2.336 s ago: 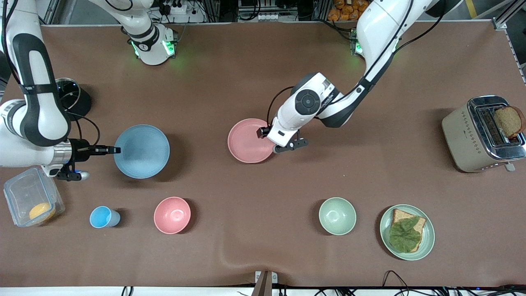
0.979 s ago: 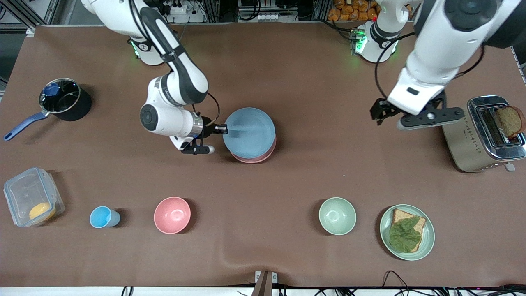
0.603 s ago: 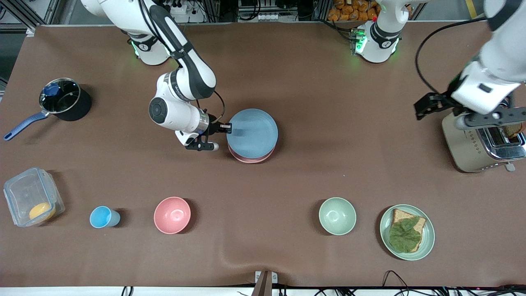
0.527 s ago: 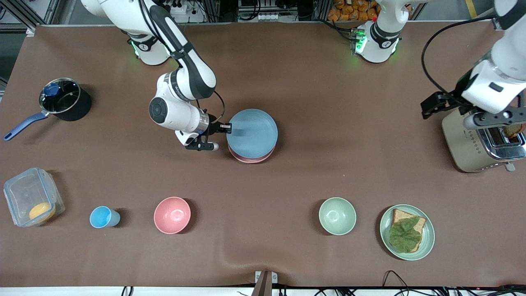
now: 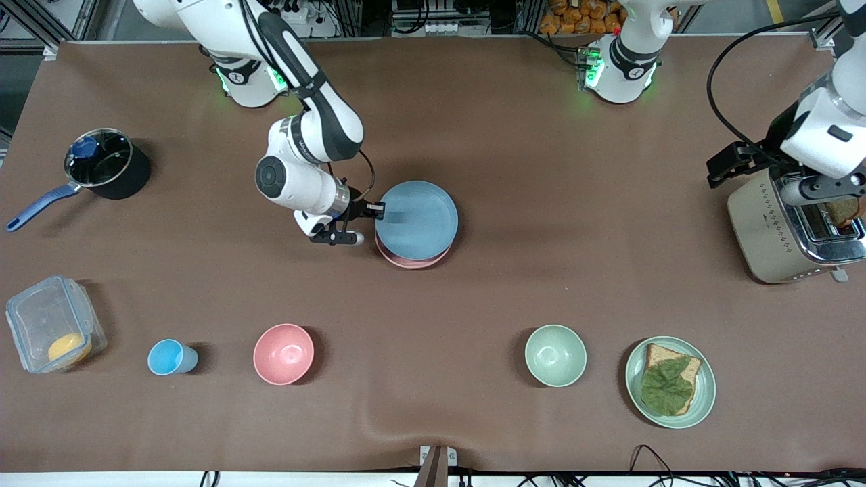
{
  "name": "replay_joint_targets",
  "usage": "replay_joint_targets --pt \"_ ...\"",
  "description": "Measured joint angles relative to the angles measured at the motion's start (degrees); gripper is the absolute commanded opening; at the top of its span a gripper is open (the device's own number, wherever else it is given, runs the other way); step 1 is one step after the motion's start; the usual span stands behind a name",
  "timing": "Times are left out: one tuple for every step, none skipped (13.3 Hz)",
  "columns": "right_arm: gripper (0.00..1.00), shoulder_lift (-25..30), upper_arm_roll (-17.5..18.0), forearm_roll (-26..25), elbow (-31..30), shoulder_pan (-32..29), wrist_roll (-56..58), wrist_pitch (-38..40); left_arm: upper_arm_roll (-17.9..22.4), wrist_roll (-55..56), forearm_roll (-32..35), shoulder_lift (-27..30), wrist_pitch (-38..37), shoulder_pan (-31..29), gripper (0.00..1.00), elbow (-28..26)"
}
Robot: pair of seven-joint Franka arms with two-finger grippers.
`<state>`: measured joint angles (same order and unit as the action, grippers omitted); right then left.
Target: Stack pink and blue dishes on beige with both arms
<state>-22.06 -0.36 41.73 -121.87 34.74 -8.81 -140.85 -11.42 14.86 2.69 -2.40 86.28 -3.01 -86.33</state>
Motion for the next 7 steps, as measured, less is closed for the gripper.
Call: replay_joint_targets --pt "0.00 0.0 0.0 0.0 -0.1 0.1 -0.1 -0.1 0.3 0.0 0.0 0.2 -0.1 0.0 1.00 0.0" --pt "0.00 0.0 0.0 0.1 -0.1 0.2 -0.1 -0.1 0.4 0.0 0.0 0.3 -0.3 0.0 1.00 0.0" --pt "0.21 0.0 0.0 0.1 -0.1 0.2 -0.1 -0.1 0.4 0.0 0.0 0.5 -0.5 0.0 1.00 0.0" --pt "0.59 0.0 -0.1 0.1 -0.1 0.2 -0.1 -0.1 0.4 0.0 0.0 0.6 -0.7 0.0 1.00 0.0" --pt "1.00 0.0 -0.1 0.2 0.0 0.2 -0.2 -0.1 0.4 0.0 0.0 0.7 -0.8 0.0 1.00 0.0" --pt "1.00 0.0 -0.2 0.2 0.0 0.1 -0.7 -0.1 0.4 0.0 -0.1 0.7 -0.9 0.0 1.00 0.0" --pt "1.00 0.0 -0.3 0.3 0.1 0.1 -1.3 -0.1 0.4 0.0 -0.3 0.7 -0.9 0.0 1.00 0.0"
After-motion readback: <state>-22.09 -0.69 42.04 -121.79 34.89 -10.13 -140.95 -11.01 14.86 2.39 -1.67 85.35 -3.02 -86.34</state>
